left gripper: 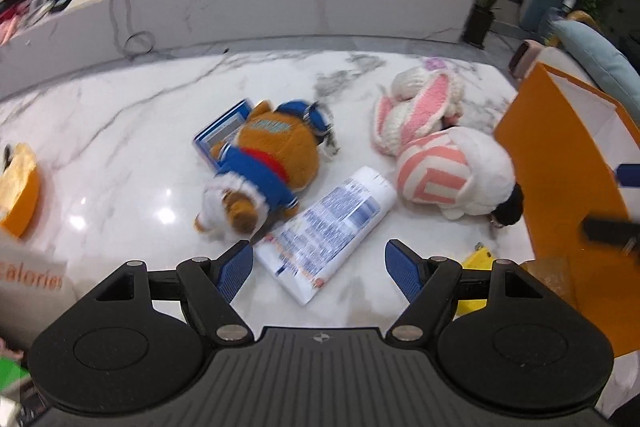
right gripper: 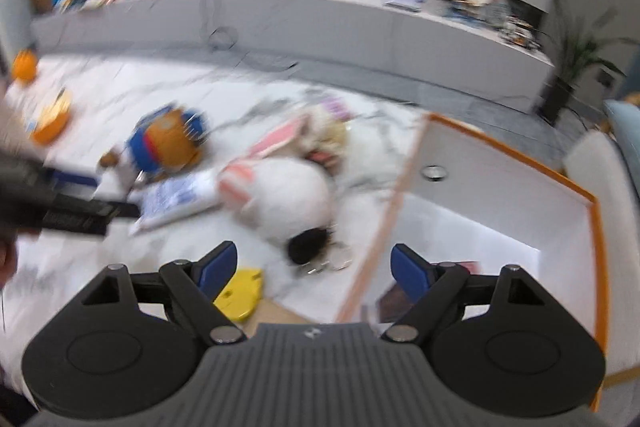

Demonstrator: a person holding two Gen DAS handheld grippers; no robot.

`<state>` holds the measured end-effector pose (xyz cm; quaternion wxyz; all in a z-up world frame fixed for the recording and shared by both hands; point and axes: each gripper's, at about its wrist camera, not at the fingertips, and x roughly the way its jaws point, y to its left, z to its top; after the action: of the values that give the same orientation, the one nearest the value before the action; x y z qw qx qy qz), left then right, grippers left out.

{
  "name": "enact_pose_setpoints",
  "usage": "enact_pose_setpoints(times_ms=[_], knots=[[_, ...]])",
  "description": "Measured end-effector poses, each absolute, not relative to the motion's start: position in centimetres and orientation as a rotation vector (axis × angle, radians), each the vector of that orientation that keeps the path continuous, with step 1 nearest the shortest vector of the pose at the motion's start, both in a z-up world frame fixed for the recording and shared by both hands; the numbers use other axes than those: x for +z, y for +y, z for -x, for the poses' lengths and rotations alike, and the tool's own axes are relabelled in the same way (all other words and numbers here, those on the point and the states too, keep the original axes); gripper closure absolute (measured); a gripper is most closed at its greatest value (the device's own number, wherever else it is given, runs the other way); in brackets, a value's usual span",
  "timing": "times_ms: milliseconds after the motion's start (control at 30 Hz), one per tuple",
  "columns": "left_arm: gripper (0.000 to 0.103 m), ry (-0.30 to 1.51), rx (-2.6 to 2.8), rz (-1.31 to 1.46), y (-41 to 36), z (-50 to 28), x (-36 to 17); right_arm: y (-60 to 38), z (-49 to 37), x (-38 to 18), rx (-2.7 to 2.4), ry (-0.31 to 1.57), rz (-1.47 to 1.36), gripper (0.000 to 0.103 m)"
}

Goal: Organize objects
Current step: 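Move both open tools back over the table items, then grasp the white lotion tube with the left tool while the right tool grasps the yellow tape measure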

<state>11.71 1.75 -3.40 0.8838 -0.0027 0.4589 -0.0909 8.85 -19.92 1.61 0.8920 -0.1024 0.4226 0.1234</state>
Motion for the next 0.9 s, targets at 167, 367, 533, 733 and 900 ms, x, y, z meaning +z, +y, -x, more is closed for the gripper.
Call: enact_pose_setpoints(times_ms=[167,367,533,733,900], knots=[[0.017,0.935,-0.225,0.01,1.7,-12.7,-3.5,-16.1,-8.9,-0.1,0.212,0.868,0.422,0.005],[0.017,0.93,-0.278,-0.014,0.6,-14.2,-5.0,-13.8,-8.0,-0.1,0.279,0.83,0.52,0.006],[0.017,0.88,-0.367,-0.098,0.1,-14.9,-5.9,-12.1,-8.7,-1.7,0.35,0.953,0.47,0.007],[0.017,0.884,-0.439,-0.149,0.1,-15.8,-7.6,-10.8,-9.4,-4.2,0.366,1.02,0.486,0.012],[0.017,0.882,-0.467,-0.186,-0.7,-15.6,-7.9,-10.6,-9.9,-5.5,0.366,1.07,0.509,0.021]])
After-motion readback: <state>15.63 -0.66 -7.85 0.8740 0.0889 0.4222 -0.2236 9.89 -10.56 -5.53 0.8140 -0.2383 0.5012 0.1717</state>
